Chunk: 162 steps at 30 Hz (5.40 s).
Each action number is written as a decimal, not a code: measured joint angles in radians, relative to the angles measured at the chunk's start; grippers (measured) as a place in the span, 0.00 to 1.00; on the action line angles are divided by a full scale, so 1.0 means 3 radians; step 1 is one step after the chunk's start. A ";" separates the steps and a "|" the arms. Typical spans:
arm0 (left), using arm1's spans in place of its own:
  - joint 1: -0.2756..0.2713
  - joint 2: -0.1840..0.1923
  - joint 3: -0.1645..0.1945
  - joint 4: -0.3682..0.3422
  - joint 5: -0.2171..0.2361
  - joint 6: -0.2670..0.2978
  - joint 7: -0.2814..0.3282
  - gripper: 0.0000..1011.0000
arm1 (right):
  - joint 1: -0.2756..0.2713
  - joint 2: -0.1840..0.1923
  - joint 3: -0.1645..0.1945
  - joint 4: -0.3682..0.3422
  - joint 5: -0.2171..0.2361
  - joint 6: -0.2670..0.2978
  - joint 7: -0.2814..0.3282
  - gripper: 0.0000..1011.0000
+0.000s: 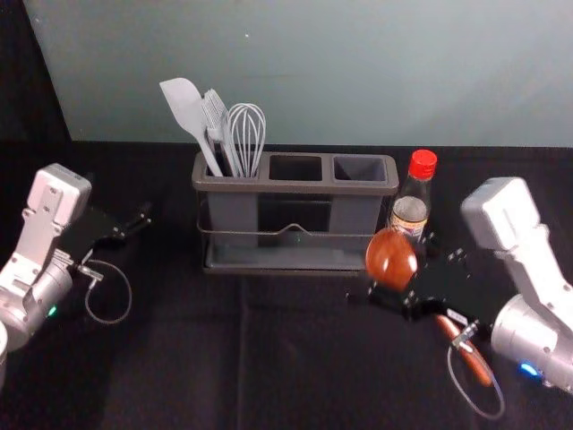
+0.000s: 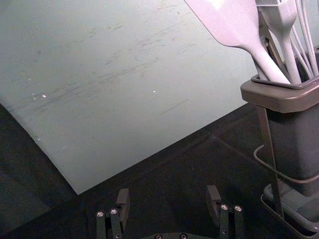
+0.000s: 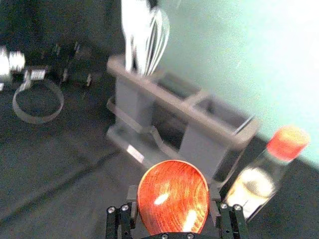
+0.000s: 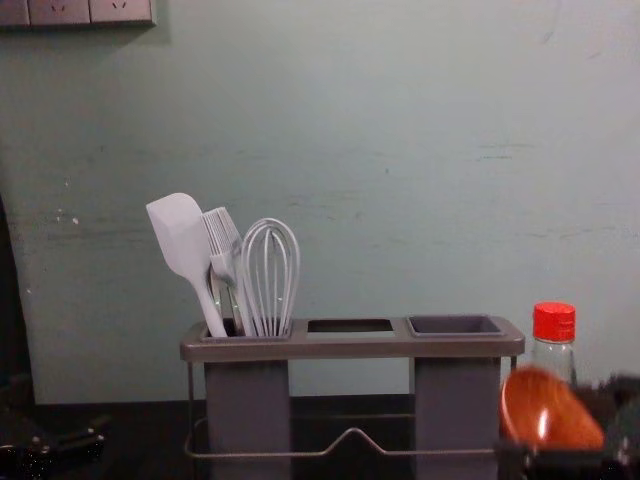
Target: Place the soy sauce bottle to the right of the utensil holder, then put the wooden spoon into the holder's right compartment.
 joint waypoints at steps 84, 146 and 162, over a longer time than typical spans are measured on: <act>0.0000 0.0000 0.0000 0.0000 0.0000 0.0000 0.0000 0.99 | 0.1236 -0.1000 -0.0008 0.1397 0.0922 -0.2294 0.0124 0.83; 0.0000 0.0000 0.0000 0.0000 0.0000 0.0000 0.0000 0.99 | 0.1537 -0.1221 -0.0231 0.2458 0.0876 -0.2674 0.0269 0.83; 0.0000 0.0000 0.0000 0.0000 0.0000 0.0000 0.0000 0.99 | 0.1415 -0.1227 -0.0210 0.2471 0.0860 -0.2701 0.0261 0.83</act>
